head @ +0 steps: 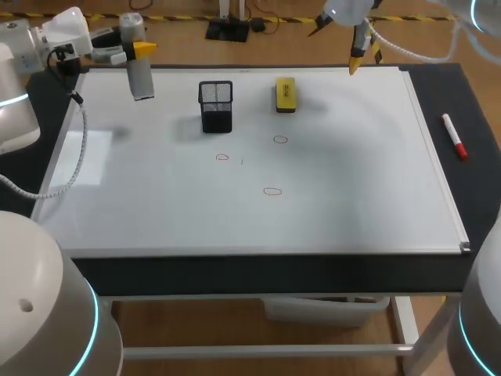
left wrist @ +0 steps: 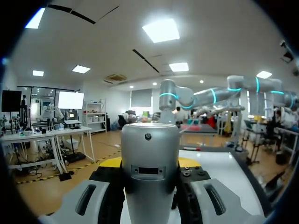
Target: Pick up the inspection probe, press it on each red-marked spot on the whiteboard one by one, put down the probe, pick up the eraser, and wipe off all the red marks.
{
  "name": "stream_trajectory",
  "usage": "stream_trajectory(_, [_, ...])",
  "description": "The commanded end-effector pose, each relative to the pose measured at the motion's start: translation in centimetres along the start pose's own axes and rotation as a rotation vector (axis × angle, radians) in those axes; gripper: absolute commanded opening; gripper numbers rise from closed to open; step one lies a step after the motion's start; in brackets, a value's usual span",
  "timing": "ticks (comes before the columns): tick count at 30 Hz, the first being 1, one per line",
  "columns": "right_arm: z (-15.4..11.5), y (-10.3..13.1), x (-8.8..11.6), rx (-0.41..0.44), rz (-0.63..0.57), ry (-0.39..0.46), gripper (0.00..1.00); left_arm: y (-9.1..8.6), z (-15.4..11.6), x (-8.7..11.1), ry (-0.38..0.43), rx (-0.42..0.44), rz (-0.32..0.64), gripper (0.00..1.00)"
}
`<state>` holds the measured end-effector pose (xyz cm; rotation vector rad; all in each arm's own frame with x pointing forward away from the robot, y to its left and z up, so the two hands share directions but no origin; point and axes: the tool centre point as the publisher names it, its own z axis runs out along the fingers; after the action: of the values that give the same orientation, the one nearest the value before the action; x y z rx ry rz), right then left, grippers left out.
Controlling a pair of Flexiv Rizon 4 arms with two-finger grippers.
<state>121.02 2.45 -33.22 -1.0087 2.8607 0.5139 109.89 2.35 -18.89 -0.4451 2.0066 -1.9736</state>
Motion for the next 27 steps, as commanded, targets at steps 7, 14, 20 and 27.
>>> stream_trajectory(7, [-0.2,-0.1,-0.4,0.002,-0.001,0.241,1.00,-0.1,0.0,0.1,-0.001,0.000,0.001,0.00])
stream_trajectory(14, [-0.2,-0.1,-0.4,0.002,-0.001,0.241,1.00,-0.1,0.0,0.1,-0.001,0.000,0.001,0.00])
stream_trajectory(20, [1.7,0.9,-1.2,-0.006,-0.170,0.296,1.00,-0.1,0.0,0.1,-0.001,0.000,0.001,0.00])
stream_trajectory(27, [3.1,2.7,-1.9,0.023,-0.356,0.340,1.00,-0.1,0.0,0.1,-0.001,0.000,0.001,0.00])
